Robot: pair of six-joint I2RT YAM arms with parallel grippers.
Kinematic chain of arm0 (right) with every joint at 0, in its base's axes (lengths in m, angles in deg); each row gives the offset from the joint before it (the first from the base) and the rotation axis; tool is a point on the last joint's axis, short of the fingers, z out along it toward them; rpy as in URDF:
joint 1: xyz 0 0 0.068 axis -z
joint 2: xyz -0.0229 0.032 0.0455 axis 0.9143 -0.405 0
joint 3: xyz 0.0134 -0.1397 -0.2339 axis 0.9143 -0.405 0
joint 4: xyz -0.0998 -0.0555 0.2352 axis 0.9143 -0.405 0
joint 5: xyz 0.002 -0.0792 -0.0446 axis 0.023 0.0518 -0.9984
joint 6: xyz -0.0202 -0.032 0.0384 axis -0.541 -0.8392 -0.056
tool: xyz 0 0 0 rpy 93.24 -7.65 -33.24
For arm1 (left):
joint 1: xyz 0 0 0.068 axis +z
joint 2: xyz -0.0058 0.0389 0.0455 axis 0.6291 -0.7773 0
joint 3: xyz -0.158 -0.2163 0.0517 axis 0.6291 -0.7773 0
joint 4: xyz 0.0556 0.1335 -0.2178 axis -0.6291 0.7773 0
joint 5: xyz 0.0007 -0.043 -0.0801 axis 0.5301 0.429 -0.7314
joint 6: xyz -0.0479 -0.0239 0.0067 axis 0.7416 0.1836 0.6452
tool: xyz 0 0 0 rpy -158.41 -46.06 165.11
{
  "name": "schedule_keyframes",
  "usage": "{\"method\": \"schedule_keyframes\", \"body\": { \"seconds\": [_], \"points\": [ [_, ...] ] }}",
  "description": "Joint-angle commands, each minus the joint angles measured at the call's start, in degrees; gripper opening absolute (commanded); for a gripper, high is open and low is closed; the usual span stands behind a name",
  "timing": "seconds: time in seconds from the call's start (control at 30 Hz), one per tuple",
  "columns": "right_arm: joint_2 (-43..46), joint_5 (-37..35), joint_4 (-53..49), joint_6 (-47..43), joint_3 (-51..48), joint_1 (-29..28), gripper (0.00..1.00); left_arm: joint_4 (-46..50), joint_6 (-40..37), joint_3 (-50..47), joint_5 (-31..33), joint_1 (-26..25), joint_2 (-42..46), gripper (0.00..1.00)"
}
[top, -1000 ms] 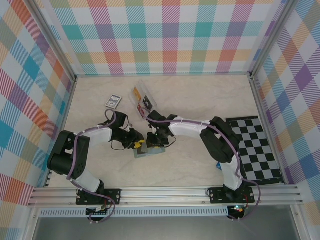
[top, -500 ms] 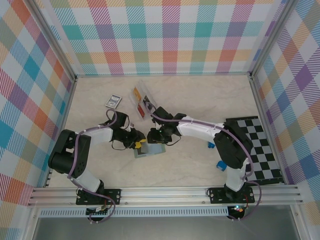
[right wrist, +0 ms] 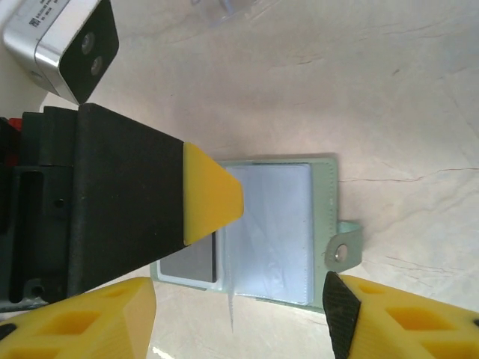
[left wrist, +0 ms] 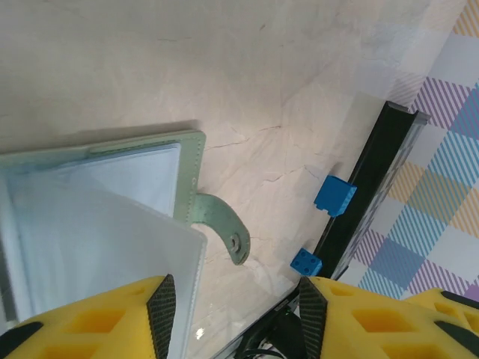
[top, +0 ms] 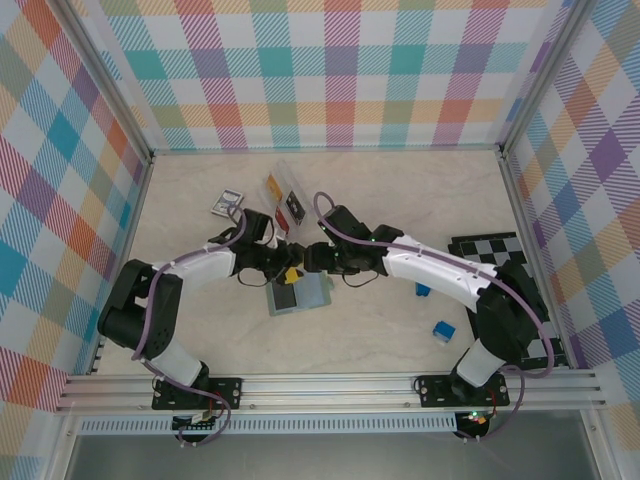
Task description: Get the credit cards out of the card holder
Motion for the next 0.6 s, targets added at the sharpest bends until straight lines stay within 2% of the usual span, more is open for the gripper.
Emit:
{"method": "schedule_keyframes", "body": {
  "seconds": [0.0,0.2,0.37,0.57],
  "points": [
    [0.7,-1.6,-1.6,0.1,-0.3,0.3,0.63,2.3,1.7,2.6,2.7,-0.7,-0.8,0.49],
    [-1.2,4.2,0.5,-1.5,0.3,0.3,0.58,11.4,-2.1,3.8,7.0,3.3,2.1,0.44],
    [-4.0,9.4,0.2,-3.8,3.2,0.2,0.49,13.2,-4.1,1.6,7.2,6.8,4.6,0.38],
    [-7.2,12.2,0.1,-5.0,6.0,-0.8,0.44,13.2,-4.9,0.2,6.9,7.5,4.2,0.31]
  ]
}}
